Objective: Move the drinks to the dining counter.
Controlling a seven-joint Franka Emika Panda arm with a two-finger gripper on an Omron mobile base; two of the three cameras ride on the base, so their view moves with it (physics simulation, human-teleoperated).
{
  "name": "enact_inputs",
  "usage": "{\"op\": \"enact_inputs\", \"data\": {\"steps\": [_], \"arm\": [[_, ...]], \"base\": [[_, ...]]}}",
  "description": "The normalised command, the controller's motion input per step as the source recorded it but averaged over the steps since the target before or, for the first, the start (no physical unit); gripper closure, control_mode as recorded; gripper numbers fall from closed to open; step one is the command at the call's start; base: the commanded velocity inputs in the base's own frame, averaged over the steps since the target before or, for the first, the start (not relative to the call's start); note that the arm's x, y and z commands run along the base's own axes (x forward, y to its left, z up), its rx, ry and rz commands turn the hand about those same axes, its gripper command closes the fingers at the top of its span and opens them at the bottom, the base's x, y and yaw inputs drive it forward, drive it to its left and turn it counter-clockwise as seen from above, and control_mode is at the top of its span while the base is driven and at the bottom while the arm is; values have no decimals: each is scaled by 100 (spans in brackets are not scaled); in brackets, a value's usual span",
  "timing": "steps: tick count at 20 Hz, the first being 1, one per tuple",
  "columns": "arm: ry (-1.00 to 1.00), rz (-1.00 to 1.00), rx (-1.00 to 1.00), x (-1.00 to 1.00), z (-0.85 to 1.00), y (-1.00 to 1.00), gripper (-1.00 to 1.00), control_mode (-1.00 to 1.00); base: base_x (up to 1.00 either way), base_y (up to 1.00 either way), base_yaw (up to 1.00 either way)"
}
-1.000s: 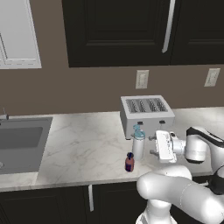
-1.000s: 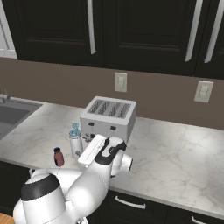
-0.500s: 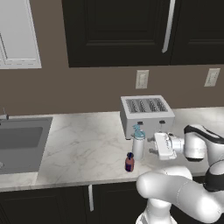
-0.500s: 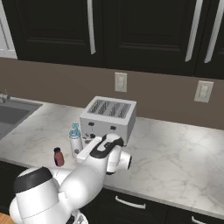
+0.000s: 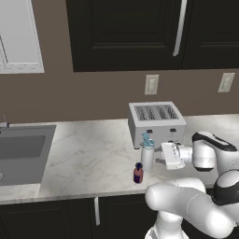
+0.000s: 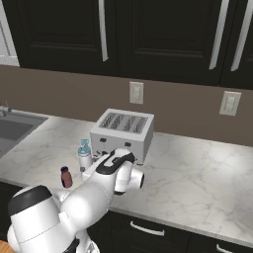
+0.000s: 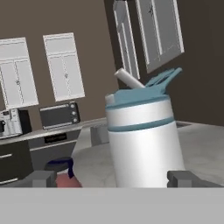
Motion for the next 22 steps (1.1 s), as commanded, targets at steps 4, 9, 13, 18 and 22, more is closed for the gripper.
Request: {"op": "enact_inputs", "data": {"steps": [4, 9, 13, 18, 22], "arm": [[0, -1, 0, 2, 0, 3, -100, -100], [0, -1, 2, 0, 0, -15, -100, -100], [0, -1, 2, 0, 0, -17, -100, -100], [0, -3, 0, 8, 0, 0, -100, -100], [0, -5, 0, 14, 0, 1, -100, -100]], "base": [[0, 0, 0], [0, 0, 0], [0, 0, 0], [0, 0, 0], [0, 0, 0]]}}
